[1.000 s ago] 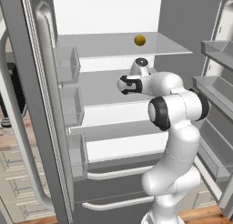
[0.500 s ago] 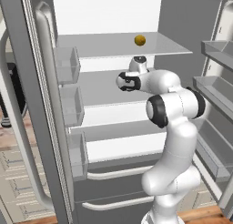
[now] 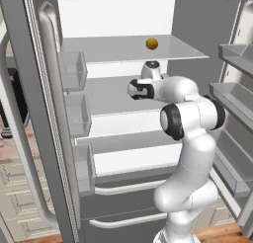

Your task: Place the cold items (lemon and broccoli) from the fridge in one tupperware on the dining counter. Place the warm items (kebab skewer and hot dog) in the stove area in another tupperware.

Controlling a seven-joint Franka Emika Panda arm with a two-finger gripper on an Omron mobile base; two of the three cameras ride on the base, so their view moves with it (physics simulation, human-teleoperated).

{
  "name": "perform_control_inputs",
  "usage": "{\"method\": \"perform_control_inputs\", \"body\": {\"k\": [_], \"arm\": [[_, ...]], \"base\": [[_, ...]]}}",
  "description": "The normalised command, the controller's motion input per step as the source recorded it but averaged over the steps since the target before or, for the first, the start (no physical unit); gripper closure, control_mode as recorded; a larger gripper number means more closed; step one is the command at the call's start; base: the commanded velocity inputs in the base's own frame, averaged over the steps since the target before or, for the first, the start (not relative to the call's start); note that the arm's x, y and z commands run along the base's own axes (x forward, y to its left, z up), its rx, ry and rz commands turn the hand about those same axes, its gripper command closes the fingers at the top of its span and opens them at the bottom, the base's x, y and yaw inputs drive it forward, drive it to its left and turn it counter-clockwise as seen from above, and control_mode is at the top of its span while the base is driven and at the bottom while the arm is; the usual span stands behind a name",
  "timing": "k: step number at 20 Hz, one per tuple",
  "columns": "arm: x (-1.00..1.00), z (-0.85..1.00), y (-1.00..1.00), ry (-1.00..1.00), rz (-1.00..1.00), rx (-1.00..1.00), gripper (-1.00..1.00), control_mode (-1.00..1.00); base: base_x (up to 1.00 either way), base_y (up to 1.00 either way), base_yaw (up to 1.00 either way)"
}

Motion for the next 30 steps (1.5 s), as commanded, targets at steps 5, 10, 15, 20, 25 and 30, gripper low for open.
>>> {"method": "perform_control_inputs", "body": {"k": [5,10,15,20,25,30], "arm": [[-0.74,-0.01,-0.09,-0.22,0.0,0.01,1.0,-1.0],[-0.5,0.23,-0.01,-0.09,-0.03,0.01,1.0,-1.0],[-0.53,0.5,0.0,0.0,-0.03,0.0,1.0,-1.0],[-0.63,0.52,0.01,0.01,-0.01,0.0,1.0,-1.0],[-0.82,0.26,0.01,0.03,0.0,0.0,1.0,-1.0],[-0.9,0.2,0.02,0.05,0.0,0.0,1.0,-1.0]], "base": [[0.0,0.0,0.0],[0.0,0.0,0.0],[0.0,0.0,0.0],[0.0,0.0,0.0],[0.0,0.0,0.0],[0.0,0.0,0.0]]}}
